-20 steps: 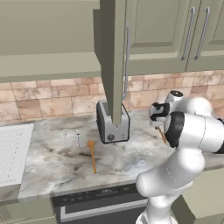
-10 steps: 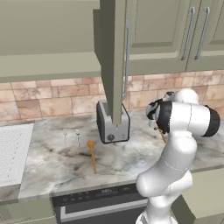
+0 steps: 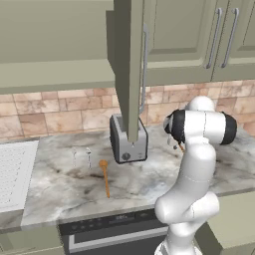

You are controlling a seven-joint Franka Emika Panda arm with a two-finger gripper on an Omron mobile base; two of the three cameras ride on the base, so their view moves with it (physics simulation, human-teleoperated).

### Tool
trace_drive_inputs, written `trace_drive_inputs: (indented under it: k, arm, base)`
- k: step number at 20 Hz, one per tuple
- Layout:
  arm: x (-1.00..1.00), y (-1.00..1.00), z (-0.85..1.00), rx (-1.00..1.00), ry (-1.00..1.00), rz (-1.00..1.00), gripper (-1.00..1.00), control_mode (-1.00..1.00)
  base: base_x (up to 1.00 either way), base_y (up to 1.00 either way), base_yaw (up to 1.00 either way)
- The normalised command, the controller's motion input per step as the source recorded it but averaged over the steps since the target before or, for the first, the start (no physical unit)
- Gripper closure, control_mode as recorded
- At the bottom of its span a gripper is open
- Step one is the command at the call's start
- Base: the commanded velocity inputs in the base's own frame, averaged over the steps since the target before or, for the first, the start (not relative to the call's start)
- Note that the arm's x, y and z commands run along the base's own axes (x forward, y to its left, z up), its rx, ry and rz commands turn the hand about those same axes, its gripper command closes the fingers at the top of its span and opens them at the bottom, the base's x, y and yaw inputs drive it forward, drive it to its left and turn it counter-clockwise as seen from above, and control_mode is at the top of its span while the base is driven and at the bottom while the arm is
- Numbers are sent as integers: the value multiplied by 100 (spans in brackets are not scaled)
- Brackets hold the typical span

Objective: Organize the utensils by type. Pick up the wooden spoons from the counter and place them in the open cabinet. Then pick up the metallic utensils from the counter and place them in the open drawer.

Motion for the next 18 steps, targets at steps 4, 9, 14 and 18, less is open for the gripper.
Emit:
trace_drive_inputs:
  k: [4,9,14,18]
  arm:
    - [9,0,-24,1,0,0,-100,-100]
    - [1,0,-32,0,0,0,-100,-100]
    - [0,0,-33,0,0,0,100,-100]
    - [-4,0,-20,1,5,0,100,-100]
  base:
    - [0,0,0]
    - [0,0,0]
    - [0,0,0]
    - [0,0,0]
